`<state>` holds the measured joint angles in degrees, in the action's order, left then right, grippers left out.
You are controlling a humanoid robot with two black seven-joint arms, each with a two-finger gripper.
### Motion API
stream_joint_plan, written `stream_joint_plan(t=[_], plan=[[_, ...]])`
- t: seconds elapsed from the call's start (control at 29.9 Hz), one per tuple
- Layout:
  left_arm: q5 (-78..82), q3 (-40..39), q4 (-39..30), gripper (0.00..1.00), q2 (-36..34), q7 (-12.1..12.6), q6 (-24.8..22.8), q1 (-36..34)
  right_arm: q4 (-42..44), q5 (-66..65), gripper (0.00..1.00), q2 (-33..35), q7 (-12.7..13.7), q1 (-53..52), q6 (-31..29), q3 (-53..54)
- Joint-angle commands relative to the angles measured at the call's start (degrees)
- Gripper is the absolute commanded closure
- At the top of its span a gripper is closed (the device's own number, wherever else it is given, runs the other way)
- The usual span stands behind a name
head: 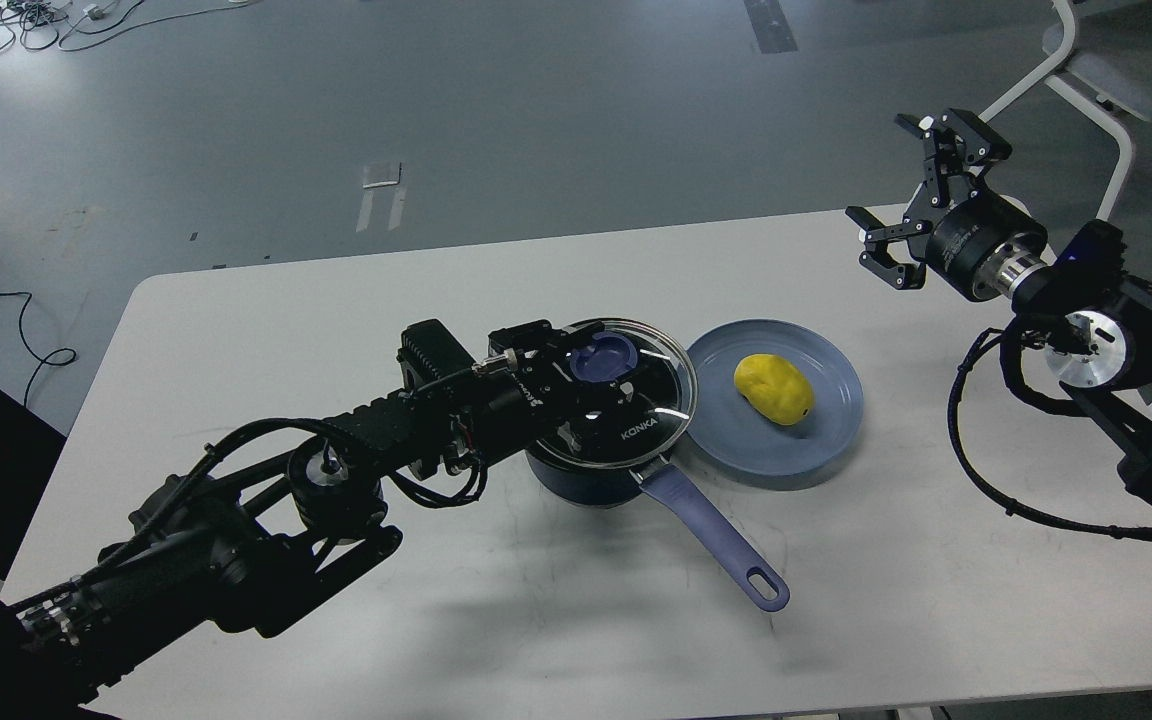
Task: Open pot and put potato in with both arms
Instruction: 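Lift the glass lid off and set it down beside the saucepan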
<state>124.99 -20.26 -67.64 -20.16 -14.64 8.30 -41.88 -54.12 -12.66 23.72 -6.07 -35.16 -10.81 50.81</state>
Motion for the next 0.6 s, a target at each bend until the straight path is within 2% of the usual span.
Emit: stream_joint_plan(t=[0.0, 0.3, 0.57], plan=[[0.0, -0.1, -0.2, 0.46, -1.5, 0.1, 0.0, -2.3, 0.0, 0.0, 0.00, 0.0, 0.0, 0.0, 0.0, -0.1], [0.0, 0.3, 0.0, 0.46, -10.1, -0.1, 2.0, -4.0, 0.0, 0.0, 0.00, -0.1, 0.0, 0.2, 0.0, -0.2], [-4.8, 0.6, 1.4, 0.46, -17.4, -0.3, 5.3, 0.3, 0.1, 0.0, 0.00, -0.5, 0.0, 0.1, 0.0, -0.4]])
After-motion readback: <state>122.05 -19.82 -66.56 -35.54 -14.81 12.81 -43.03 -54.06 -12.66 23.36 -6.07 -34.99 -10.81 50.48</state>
